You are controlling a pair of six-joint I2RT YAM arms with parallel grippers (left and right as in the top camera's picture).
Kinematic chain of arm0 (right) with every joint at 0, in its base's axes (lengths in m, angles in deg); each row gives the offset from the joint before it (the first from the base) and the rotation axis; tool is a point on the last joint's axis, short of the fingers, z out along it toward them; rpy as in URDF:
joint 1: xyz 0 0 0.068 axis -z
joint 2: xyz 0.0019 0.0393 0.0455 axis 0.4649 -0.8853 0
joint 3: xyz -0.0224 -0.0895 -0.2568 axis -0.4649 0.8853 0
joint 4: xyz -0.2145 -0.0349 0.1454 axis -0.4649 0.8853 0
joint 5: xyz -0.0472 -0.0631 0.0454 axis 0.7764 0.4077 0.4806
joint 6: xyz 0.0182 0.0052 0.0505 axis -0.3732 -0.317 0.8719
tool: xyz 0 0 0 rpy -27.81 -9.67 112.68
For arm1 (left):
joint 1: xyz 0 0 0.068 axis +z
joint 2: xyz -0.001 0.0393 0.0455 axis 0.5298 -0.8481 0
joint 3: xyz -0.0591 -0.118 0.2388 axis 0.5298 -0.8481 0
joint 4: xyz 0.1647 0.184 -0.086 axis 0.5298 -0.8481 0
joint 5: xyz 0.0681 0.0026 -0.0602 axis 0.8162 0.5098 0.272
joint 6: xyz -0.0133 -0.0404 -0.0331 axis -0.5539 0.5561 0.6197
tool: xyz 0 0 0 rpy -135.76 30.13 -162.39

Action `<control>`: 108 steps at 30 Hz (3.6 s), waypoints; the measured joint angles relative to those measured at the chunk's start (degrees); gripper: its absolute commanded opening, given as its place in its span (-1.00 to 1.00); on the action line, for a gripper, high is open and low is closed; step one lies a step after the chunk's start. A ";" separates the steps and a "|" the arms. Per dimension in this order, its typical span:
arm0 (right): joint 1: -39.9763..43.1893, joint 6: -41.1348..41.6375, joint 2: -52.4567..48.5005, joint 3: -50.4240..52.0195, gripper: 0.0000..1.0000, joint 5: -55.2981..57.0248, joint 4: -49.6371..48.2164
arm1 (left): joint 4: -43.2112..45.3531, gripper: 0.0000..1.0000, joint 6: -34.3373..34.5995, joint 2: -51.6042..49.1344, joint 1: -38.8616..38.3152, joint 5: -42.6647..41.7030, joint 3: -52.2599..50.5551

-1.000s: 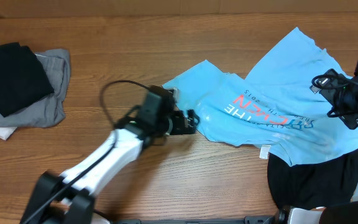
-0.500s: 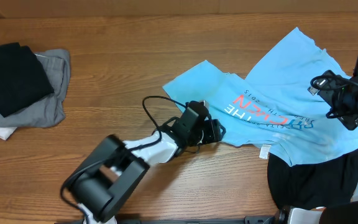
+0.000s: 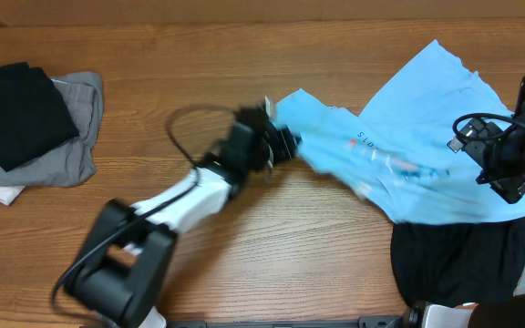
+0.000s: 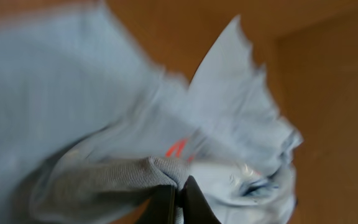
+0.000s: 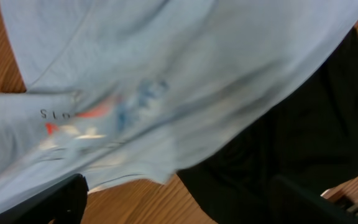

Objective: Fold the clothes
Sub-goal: 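Reach the left gripper to the T-shirt's left corner and grasp it, then pull the T-shirt apart with both grippers to stretch it flat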

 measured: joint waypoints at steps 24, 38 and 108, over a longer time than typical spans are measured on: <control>-0.87 -4.74 -0.24 37.20 -0.81 -15.02 -25.29 | -7.34 -0.82 -6.08 5.68 17.79 1.29 2.73; -4.98 -6.95 -0.85 43.71 -0.85 -16.37 -38.56 | -16.39 -0.92 -9.79 5.68 21.51 1.07 2.73; 24.39 -4.15 -27.34 12.41 -0.83 1.03 -57.02 | -29.31 -0.91 -27.71 6.51 42.84 3.58 3.32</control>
